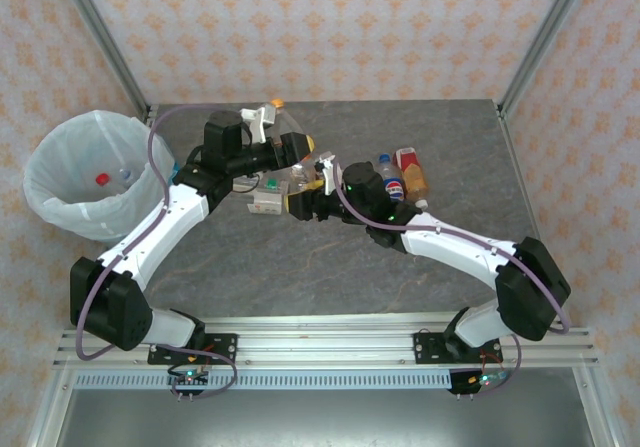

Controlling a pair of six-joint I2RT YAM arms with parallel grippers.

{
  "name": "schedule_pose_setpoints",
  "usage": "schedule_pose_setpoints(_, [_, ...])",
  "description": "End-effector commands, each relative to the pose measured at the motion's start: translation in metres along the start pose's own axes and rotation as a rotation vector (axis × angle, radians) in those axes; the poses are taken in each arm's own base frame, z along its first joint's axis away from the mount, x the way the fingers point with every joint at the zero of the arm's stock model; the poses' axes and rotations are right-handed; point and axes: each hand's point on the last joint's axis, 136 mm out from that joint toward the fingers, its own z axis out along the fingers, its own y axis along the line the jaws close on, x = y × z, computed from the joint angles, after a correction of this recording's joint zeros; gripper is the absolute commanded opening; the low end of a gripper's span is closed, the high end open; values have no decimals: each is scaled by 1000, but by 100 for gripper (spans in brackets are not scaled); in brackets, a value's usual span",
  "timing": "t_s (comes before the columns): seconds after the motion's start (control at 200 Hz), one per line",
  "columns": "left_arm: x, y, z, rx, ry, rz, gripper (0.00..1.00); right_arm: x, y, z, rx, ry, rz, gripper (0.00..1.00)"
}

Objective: Put the plastic bottles in the bin

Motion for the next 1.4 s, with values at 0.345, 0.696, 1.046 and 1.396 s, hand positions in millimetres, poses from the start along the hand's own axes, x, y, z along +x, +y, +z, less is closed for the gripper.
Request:
schedule_pose_setpoints(0.345, [-15,-5,-7,-26,-67,36,69,-27,3,-10,19,-132,-28,79])
schedule_pose_setpoints(0.696, [-43,28,-41,-372,-153,133,70,-30,-44,-32,289,-237,-8,99])
schedule_pose_setpoints(1.046, [-94,79,-142,-963,-390,203,70,8,-155,-80,887,-262,176,99])
schedule_pose_setpoints(1.396, [-127,52,-220,-1160,-640,303,71,28,-173,-86,917,-267,310,99])
